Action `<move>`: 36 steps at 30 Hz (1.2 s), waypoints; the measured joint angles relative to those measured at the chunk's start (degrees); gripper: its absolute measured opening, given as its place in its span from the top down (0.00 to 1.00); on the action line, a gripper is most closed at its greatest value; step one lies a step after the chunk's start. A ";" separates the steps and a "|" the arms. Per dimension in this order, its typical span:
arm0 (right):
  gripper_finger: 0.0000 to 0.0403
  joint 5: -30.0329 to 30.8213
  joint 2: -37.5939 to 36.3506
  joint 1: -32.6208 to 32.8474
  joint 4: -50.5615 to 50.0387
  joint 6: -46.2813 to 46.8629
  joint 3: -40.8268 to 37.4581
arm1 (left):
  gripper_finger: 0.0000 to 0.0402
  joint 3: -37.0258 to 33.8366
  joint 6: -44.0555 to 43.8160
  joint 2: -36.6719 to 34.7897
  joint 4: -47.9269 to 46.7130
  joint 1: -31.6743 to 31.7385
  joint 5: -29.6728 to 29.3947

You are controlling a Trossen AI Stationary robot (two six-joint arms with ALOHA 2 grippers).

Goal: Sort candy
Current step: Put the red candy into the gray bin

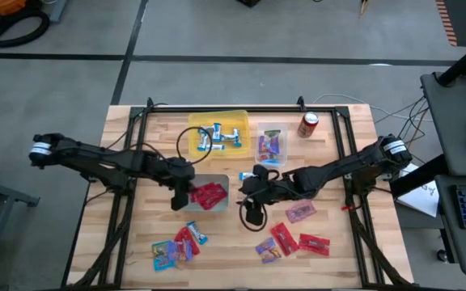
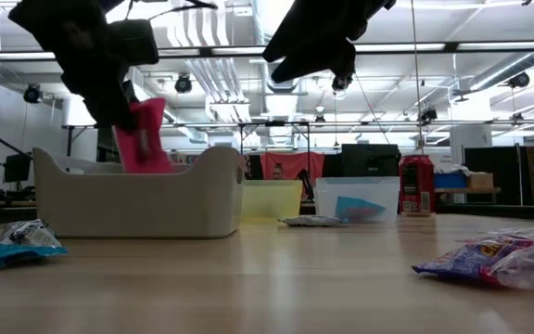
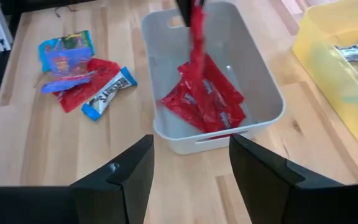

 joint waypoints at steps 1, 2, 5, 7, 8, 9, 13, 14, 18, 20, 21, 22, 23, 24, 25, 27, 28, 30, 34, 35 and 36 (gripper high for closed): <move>0.51 0.02 0.00 -0.08 -0.01 -0.11 0.00 | 1.00 -0.01 -0.30 0.37 0.00 0.02 1.30; 0.51 0.01 0.00 -0.29 -0.02 -0.41 0.00 | 1.00 -0.01 -0.31 0.80 0.13 0.02 2.60; 0.51 -0.03 0.00 -0.63 -0.01 -0.88 0.00 | 1.00 -0.02 -0.28 2.31 0.74 0.00 4.40; 0.51 -0.03 0.00 -0.81 -0.01 -1.18 0.00 | 1.00 -0.01 -0.31 3.70 1.49 0.07 4.42; 0.51 -0.02 0.00 -0.88 -0.01 -1.38 0.00 | 1.00 -0.02 -0.31 4.58 1.50 0.11 4.42; 0.51 -0.01 0.00 -0.99 0.00 -1.45 0.00 | 1.00 -0.02 -0.31 5.45 1.49 0.13 4.42; 0.51 -0.01 0.00 -1.45 0.00 -1.63 0.00 | 1.00 -0.02 -0.31 8.78 1.75 0.13 4.36; 0.51 -0.01 0.00 -1.52 0.02 -1.63 0.00 | 1.00 0.00 -0.31 9.44 1.92 0.11 4.34; 0.51 -0.01 0.00 -1.77 -0.01 -2.08 0.00 | 0.97 0.24 -0.31 11.02 2.48 0.13 3.72; 0.51 0.00 0.00 -1.88 0.00 -2.22 0.00 | 0.95 0.66 -0.22 11.26 2.49 0.11 3.28; 0.51 0.03 0.00 -1.91 -0.01 -2.22 0.00 | 0.94 0.87 0.01 11.28 2.49 0.11 3.10; 0.51 0.07 0.00 -2.04 0.02 -2.22 0.00 | 0.93 1.13 0.18 11.14 2.52 0.11 2.96; 0.51 0.12 0.00 -2.17 -0.02 -2.22 0.00 | 0.92 1.37 0.54 11.06 2.49 0.11 2.83; 0.51 0.31 0.00 -2.25 -0.03 -2.19 -0.01 | 0.91 1.66 0.89 10.86 2.50 0.11 2.81; 0.51 1.15 0.00 -2.26 -0.08 -2.18 -0.01 | 0.90 1.97 1.25 10.66 2.46 0.11 2.78; 0.51 3.59 0.00 -2.26 -0.77 -2.13 -0.02 | 0.87 2.90 1.91 10.46 2.46 0.11 2.76; 0.51 4.54 0.00 -2.26 -1.27 -1.68 -0.02 | 0.86 3.29 2.25 10.44 2.38 0.11 2.76; 0.51 6.04 0.00 -2.26 -2.92 -0.03 -0.02 | 0.83 4.01 2.91 10.43 1.92 0.11 2.74; 0.51 7.61 0.00 -2.26 -6.74 4.21 -0.08 | 0.80 5.37 4.08 10.38 0.25 0.11 2.24; 0.51 7.63 0.00 -2.26 -7.61 5.43 -0.09 | 0.79 5.65 4.19 10.38 -0.35 0.07 1.23; 0.51 7.64 0.00 -2.25 -8.41 6.50 -0.09 | 0.79 5.98 4.22 10.38 -0.96 0.08 -0.02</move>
